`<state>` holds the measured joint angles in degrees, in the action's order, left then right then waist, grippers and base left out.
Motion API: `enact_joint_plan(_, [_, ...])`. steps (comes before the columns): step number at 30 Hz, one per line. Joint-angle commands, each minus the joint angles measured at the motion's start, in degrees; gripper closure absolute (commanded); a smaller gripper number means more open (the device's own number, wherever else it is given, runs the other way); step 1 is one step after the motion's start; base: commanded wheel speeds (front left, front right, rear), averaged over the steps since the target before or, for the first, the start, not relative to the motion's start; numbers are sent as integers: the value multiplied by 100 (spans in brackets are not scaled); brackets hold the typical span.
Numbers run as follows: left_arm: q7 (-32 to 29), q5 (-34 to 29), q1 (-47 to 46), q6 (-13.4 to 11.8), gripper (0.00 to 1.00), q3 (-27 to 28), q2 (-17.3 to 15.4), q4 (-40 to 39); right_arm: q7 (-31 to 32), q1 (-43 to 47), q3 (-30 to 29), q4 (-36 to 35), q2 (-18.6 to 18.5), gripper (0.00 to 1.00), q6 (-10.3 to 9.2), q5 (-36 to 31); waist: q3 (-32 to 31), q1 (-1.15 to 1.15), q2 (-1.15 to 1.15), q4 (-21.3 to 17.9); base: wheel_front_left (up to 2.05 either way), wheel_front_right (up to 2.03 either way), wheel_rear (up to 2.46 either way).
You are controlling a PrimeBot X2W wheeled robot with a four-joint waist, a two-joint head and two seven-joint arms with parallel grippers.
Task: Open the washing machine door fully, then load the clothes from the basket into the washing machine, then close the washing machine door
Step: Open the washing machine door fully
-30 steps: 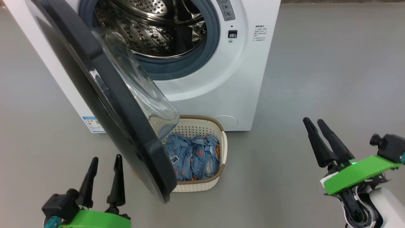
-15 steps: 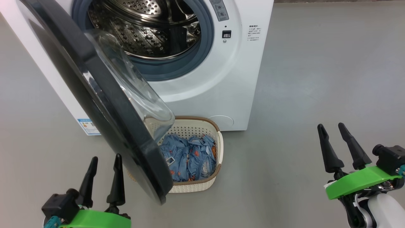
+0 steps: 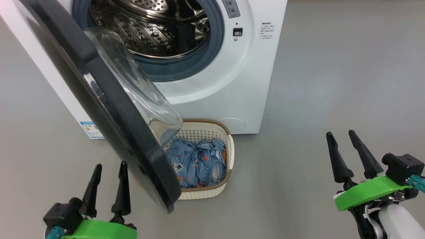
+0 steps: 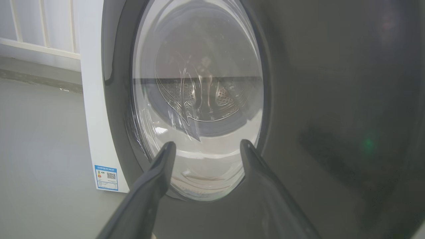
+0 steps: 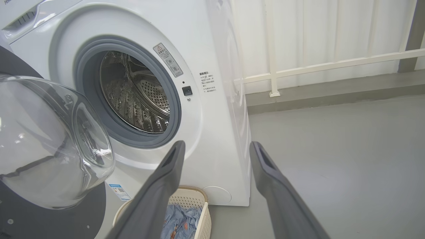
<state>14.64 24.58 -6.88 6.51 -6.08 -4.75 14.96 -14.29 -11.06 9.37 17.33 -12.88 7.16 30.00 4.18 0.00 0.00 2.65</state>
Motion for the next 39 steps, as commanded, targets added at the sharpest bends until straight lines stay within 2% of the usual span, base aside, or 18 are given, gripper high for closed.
enact_joint_plan(1, [36, -61, -148, -8, 0, 201, -78, -157, -69, -74, 131, -107, -61, 0, 33, -68, -9, 0, 0, 1, 0, 0, 0])
enact_joint_plan(36, [36, -175, -96, -24, 0, 250, -59, -92, -71, -62, 262, 101, -99, 0, 33, 63, -187, 0, 0, -51, 0, 0, 0])
enact_joint_plan(37, [36, -172, -97, -23, 23, 248, -57, -90, -71, -63, 262, 106, -98, 0, 33, 63, -188, 0, 0, -51, 0, 0, 0])
enact_joint_plan(38, [36, -169, -98, -23, 100, 246, -55, -92, -71, -66, 262, 112, -97, 0, 33, 64, -188, 0, 0, -50, 0, 0, 0])
enact_joint_plan(39, [36, -166, -100, -21, 100, 241, -54, -97, -71, -70, 262, 117, -96, 0, 33, 66, -187, 0, 0, -49, 0, 0, 0])
